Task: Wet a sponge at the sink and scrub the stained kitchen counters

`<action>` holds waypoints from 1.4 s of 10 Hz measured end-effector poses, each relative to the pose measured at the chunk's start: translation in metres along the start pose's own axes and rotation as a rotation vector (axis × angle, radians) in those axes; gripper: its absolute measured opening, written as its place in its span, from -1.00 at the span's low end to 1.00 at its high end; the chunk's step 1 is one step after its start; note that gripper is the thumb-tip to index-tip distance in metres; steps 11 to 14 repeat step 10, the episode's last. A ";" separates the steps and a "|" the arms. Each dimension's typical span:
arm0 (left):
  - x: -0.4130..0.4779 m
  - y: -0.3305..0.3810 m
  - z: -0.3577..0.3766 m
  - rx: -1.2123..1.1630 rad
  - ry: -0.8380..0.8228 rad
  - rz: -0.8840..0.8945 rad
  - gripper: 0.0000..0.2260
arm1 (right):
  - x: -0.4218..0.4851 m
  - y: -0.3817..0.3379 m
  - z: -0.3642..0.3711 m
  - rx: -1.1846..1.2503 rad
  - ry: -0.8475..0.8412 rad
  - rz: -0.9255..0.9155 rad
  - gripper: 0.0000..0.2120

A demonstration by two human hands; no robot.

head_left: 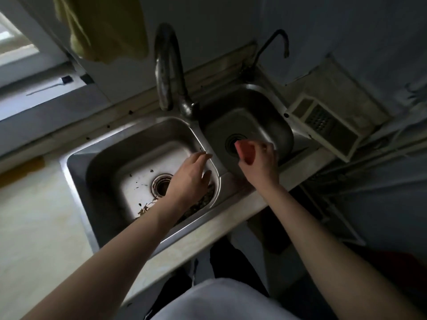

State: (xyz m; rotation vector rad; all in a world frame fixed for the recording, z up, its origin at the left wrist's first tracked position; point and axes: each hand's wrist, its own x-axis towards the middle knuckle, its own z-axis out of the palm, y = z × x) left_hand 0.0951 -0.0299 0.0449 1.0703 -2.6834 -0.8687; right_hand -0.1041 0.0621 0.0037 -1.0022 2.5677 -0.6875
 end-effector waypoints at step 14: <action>0.002 -0.007 0.011 0.036 0.089 -0.329 -0.62 | 0.105 0.034 0.122 -0.386 -0.593 0.027 -0.48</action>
